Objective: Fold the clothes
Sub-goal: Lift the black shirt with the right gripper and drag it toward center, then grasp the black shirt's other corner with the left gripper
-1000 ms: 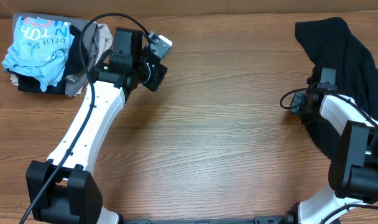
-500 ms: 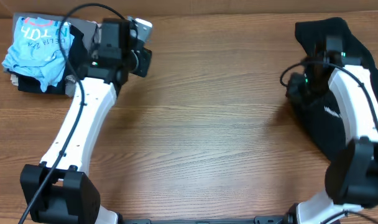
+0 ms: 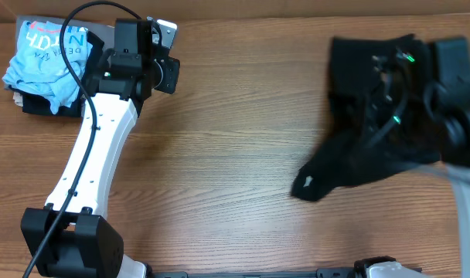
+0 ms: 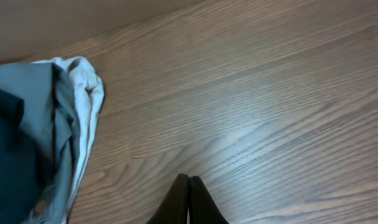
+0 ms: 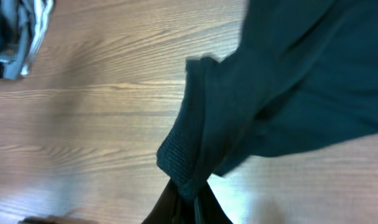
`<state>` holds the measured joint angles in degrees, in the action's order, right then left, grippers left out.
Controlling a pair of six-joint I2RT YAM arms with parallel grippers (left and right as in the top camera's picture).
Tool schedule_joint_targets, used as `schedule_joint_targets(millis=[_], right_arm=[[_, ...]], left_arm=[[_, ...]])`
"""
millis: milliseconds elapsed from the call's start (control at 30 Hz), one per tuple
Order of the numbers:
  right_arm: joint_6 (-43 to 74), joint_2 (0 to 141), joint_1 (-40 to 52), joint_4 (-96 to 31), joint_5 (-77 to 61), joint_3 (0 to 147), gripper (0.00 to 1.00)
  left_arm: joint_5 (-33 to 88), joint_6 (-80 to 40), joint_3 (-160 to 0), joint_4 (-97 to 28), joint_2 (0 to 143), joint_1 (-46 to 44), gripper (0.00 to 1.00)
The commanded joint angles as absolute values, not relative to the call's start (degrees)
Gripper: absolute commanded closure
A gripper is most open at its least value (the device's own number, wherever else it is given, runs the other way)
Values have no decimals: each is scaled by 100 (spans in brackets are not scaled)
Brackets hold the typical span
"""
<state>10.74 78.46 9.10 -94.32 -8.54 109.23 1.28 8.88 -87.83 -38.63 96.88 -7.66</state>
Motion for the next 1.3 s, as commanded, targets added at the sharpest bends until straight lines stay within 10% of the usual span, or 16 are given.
schedule_joint_targets(millis=[0, 533, 967, 1267], right_arm=[[1363, 7188, 941, -9666, -864, 11260, 96], [2106, 6386, 926, -9684, 532, 11246, 96], [2104, 7247, 926, -9679, 642, 11246, 96], [2106, 7456, 926, -9677, 639, 11246, 96]], left_arm=[[801, 766, -9113, -3975, 9657, -790, 96], [2403, 1282, -9011, -4783, 10210, -2003, 95], [2497, 2458, -9011, -5236, 11609, -2899, 25], [2285, 3262, -9013, -4864, 12258, -3238, 15]])
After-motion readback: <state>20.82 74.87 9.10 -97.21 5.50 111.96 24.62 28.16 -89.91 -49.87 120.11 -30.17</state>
